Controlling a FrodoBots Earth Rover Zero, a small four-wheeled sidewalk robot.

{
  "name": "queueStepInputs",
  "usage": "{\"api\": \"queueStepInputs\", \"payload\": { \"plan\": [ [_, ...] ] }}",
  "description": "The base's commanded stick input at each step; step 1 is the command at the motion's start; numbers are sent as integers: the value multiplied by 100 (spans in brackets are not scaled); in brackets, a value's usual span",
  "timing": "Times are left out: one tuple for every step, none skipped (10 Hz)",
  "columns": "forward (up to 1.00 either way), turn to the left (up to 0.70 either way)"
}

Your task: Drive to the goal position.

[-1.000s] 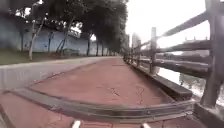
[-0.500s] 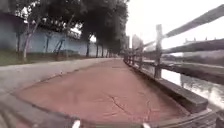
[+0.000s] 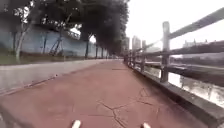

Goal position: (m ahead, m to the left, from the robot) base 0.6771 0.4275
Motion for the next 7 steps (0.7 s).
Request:
{"api": "queueStepInputs", "payload": {
  "plan": [
    [70, 3],
    [70, 3],
    [70, 3],
    [70, 3],
    [70, 3],
    [19, 1],
    [0, 0]
  ]
}}
